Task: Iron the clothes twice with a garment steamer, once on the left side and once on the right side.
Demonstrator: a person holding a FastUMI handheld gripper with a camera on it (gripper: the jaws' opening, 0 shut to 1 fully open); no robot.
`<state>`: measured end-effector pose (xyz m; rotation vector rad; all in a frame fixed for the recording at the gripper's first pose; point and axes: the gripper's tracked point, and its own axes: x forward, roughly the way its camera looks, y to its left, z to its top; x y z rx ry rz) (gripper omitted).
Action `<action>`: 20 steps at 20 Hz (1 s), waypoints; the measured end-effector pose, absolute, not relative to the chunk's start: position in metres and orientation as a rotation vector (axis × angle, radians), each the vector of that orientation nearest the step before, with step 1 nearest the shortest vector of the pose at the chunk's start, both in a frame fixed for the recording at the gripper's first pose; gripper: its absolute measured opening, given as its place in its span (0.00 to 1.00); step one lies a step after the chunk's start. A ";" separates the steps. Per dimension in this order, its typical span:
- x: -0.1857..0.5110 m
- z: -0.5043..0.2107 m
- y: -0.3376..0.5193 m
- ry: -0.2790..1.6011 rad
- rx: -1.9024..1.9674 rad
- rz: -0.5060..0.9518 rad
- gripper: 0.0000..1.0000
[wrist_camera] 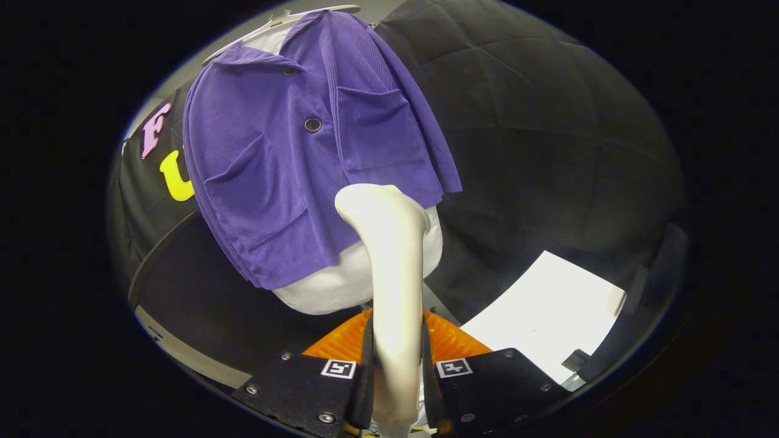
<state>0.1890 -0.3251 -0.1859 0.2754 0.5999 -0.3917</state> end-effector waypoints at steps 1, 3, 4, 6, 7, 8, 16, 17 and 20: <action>0.185 -0.188 -0.322 0.603 0.275 -0.389 0.34; 0.176 -0.186 -0.313 0.603 0.267 -0.377 0.33; 0.172 -0.182 -0.307 0.599 0.263 -0.370 0.34; 0.163 -0.171 -0.295 0.577 0.259 -0.357 0.33; 0.158 -0.164 -0.288 0.562 0.257 -0.347 0.34; 0.153 -0.156 -0.281 0.550 0.246 -0.332 0.33; 0.112 -0.088 -0.218 0.428 0.173 -0.209 0.33; 0.106 -0.079 -0.210 0.410 0.174 -0.201 0.33; 0.083 -0.046 -0.188 0.329 0.164 -0.172 0.33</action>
